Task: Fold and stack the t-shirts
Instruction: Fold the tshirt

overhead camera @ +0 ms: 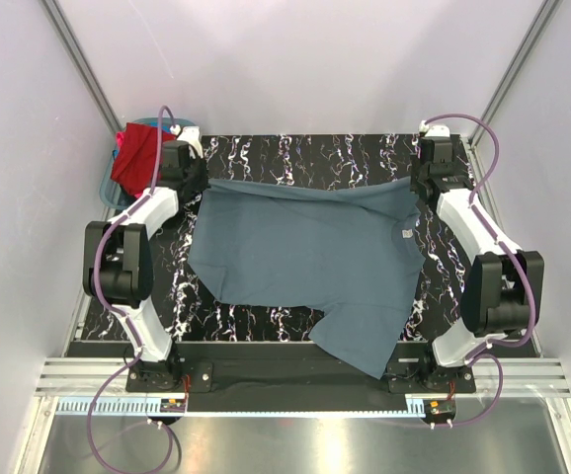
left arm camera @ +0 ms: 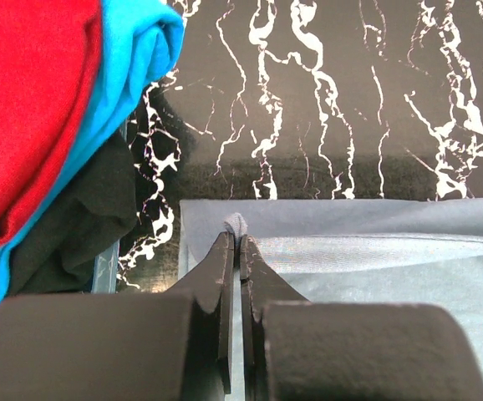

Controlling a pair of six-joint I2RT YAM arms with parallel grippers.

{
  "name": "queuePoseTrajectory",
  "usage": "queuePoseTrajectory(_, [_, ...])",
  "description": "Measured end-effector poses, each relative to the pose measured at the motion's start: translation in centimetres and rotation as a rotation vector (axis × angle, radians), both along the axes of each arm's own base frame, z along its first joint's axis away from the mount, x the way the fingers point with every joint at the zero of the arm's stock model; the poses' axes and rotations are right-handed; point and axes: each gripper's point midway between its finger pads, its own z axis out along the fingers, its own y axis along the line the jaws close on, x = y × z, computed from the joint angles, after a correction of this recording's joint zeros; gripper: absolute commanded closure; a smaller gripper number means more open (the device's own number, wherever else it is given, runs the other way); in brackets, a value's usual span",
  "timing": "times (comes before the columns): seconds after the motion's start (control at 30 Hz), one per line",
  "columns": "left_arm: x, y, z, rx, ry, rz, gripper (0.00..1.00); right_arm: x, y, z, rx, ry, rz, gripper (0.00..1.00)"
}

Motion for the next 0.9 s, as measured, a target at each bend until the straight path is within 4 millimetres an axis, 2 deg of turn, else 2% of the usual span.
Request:
queuePoseTrajectory(0.13, [-0.2,0.3,-0.6,-0.009,0.007,0.012,1.0,0.9,-0.4,-0.1,-0.004,0.005,-0.007,1.0])
queuePoseTrajectory(0.4, [-0.9,0.4,-1.5,-0.009,0.021,0.015,1.0,3.4,-1.1,2.1,-0.021,-0.041,-0.004,1.0])
queuePoseTrajectory(0.57, [-0.9,0.4,-1.6,-0.012,0.019,0.017,1.0,3.8,-1.1,2.6,-0.034,-0.05,0.01,1.0])
queuePoseTrajectory(0.9, [-0.9,0.4,-1.5,-0.013,0.017,0.017,1.0,4.0,-1.3,2.0,-0.067,-0.028,0.033,1.0])
